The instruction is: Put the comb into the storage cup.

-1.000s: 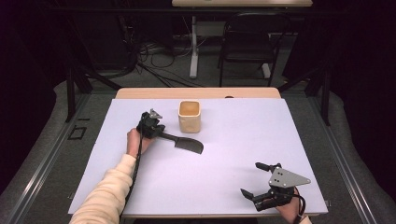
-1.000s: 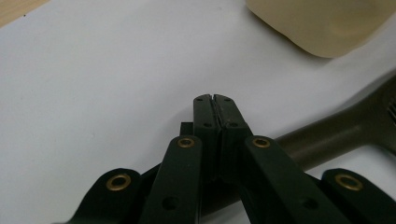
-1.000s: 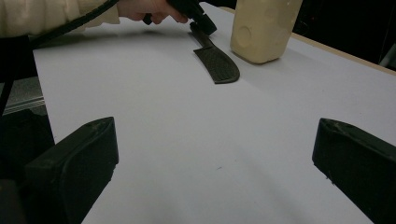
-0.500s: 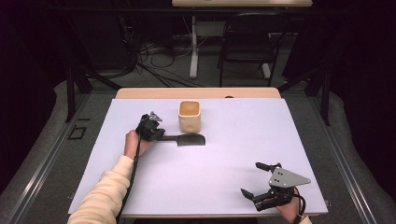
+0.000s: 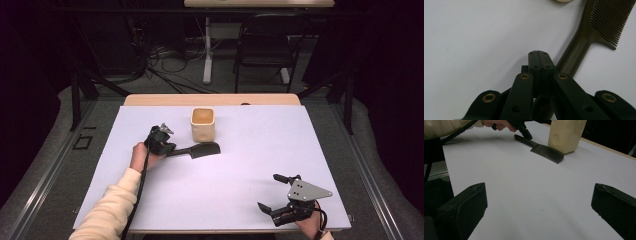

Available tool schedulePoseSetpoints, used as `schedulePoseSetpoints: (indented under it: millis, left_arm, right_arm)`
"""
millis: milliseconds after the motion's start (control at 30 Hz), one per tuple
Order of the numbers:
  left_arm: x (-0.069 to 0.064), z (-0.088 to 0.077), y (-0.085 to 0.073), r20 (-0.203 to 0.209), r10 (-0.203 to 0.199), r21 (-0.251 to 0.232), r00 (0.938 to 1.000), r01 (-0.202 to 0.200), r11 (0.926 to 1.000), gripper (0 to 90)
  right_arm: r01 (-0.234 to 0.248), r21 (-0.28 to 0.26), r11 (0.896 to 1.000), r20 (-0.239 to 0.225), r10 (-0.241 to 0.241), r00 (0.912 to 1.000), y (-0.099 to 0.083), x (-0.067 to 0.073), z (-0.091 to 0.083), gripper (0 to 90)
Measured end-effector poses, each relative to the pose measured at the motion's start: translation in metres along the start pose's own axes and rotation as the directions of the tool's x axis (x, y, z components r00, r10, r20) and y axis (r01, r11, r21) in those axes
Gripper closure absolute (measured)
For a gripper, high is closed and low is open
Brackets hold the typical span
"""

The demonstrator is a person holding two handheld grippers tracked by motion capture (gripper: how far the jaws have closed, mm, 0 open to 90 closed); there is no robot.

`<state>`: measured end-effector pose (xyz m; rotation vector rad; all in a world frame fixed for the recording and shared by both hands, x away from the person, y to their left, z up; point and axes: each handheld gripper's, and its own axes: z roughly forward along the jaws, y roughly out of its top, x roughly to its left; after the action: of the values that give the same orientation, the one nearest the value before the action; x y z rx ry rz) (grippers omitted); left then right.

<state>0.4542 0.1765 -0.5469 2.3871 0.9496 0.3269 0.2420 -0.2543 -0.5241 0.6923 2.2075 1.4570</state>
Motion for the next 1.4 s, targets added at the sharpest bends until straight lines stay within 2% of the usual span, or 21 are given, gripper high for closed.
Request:
schedulePoseSetpoints:
  millis: [200, 300, 333, 400, 467, 600, 633, 700, 833, 867, 933, 1033, 1200, 1400]
  left_arm:
    - [-0.006, -0.005, -0.004, 0.017, 0.004, 0.019, 0.9998, -0.005, 0.9998, 87.9]
    - [-0.007, -0.008, -0.005, -0.004, 0.009, 0.015, 0.9999, -0.009, 0.9998, 84.2]
    - [-0.008, -0.011, -0.005, -0.035, 0.01, -0.004, 0.9993, -0.011, 0.9999, 82.4]
    - [-0.007, -0.018, -0.004, -0.06, 0.002, -0.052, 0.9982, -0.005, 0.9987, 76.9]
    - [-0.005, -0.024, -0.003, -0.072, 0.007, -0.08, 0.9974, -0.013, 0.9967, 70.5]
    - [-0.005, -0.031, 0.0, -0.059, 0.035, -0.103, 0.9976, -0.041, 0.9939, 56.1]
    - [-0.005, -0.033, 0.001, -0.068, 0.041, -0.101, 0.9969, -0.047, 0.9938, 52.9]
    - [-0.006, -0.034, 0.003, -0.053, 0.045, -0.084, 0.9976, -0.049, 0.9952, 41.5]
    - [-0.01, -0.039, 0.006, -0.044, 0.065, -0.081, 0.9969, -0.069, 0.9944, 27.8]
    - [-0.012, -0.041, 0.006, -0.031, 0.075, -0.083, 0.9967, -0.078, 0.9935, 25.2]
    - [-0.013, -0.043, 0.006, -0.018, 0.088, -0.091, 0.9959, -0.09, 0.9918, 21.8]
    - [-0.014, -0.045, 0.005, -0.008, 0.121, -0.096, 0.9927, -0.121, 0.988, 21.9]
    - [-0.018, -0.047, 0.007, -0.017, 0.171, -0.059, 0.9852, -0.171, 0.9834, 15.0]
    - [-0.021, -0.044, 0.012, 0.01, 0.201, -0.038, 0.9795, -0.201, 0.979, 4.8]
  right_arm:
    - [0.002, 0.0, 1.0, -0.001, -0.002, 1.0, 0.0, 0.0, 0.0, 0.0]
    - [0.002, 0.0, 1.0, -0.002, -0.002, 1.0, 0.0, 0.0, 0.001, 0.0]
    - [0.002, 0.001, 1.0, -0.001, -0.002, 1.0, 0.0, 0.0, 0.001, 0.0]
    - [0.004, 0.0, 1.0, -0.001, -0.004, 1.0, 0.0, 0.0, 0.001, 0.0]
    - [0.003, 0.001, 1.0, -0.001, -0.003, 1.0, 0.0, 0.0, 0.001, 0.0]
    - [0.002, 0.002, 1.0, -0.004, -0.002, 1.0, 0.0, 0.0, 0.001, 0.0]
    - [0.003, 0.001, 1.0, -0.003, -0.003, 1.0, 0.0, 0.0, 0.001, 0.0]
    - [0.002, 0.001, 1.0, -0.002, -0.002, 1.0, 0.0, 0.0, 0.001, 0.0]
    - [0.0, 0.002, 1.0, -0.004, 0.0, 1.0, 0.0, 0.0, 0.001, 0.0]
    - [-0.001, 0.002, 1.0, -0.004, 0.001, 1.0, 0.0, 0.001, 0.001, 0.0]
    - [0.0, 0.005, 1.0, -0.004, 0.0, 1.0, 0.0, 0.001, 0.001, 0.0]
    - [0.002, 0.007, 1.0, -0.002, -0.002, 1.0, 0.0, 0.001, 0.002, 0.0]
    - [0.003, 0.008, 1.0, -0.003, -0.003, 1.0, 0.0, 0.001, 0.002, 0.0]
    - [0.005, 0.009, 1.0, -0.004, -0.005, 1.0, 0.0, 0.002, 0.002, 0.0]
